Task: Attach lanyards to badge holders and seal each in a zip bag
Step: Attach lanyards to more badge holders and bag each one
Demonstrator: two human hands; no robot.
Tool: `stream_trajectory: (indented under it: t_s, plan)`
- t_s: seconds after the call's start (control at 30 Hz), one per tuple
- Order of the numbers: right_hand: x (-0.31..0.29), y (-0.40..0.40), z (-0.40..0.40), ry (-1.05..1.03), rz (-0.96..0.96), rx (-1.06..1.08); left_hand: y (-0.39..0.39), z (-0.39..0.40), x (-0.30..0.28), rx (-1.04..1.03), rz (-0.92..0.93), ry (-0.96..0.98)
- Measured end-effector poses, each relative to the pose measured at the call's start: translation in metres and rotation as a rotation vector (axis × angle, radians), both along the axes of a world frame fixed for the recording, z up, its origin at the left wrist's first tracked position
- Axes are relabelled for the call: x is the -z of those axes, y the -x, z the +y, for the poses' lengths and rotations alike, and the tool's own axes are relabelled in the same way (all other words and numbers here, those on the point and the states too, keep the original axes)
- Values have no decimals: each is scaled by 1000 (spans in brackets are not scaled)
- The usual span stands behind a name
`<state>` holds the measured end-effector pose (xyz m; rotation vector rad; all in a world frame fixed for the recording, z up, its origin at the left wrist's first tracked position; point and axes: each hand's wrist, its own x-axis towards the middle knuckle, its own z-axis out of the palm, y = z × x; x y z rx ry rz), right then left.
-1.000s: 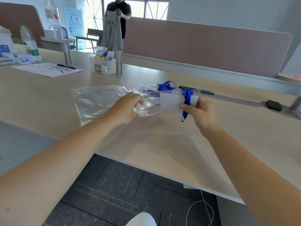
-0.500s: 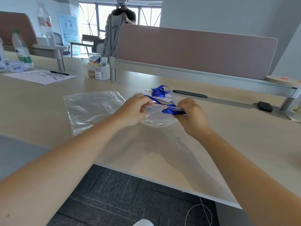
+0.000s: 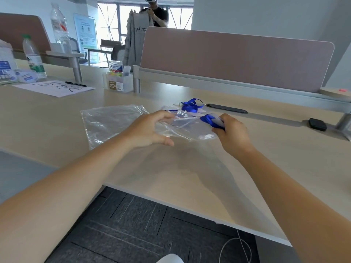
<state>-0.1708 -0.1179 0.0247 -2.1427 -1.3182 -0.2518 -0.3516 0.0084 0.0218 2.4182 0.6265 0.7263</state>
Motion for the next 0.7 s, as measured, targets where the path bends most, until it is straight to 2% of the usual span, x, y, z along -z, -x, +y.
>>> stream_trajectory:
  t_s: [0.13,0.23,0.4,0.57,0.7]
  plan:
    - [-2,2,3,-53,-61,-8,-6,2,3,-55,-3,-144]
    - [-7,5,0,-38,-161,-17,-13,-2,0,-80,-41,-138]
    - [-18,13,-11,-165,-54,-127,-27,-9,-8,-69,-72,-142]
    - [-22,12,-17,-277,-110,-217,-37,-15,-15,-7,-191,-5]
    - [-23,12,-18,-290,-154,-255,-43,-18,-18,53,-268,110]
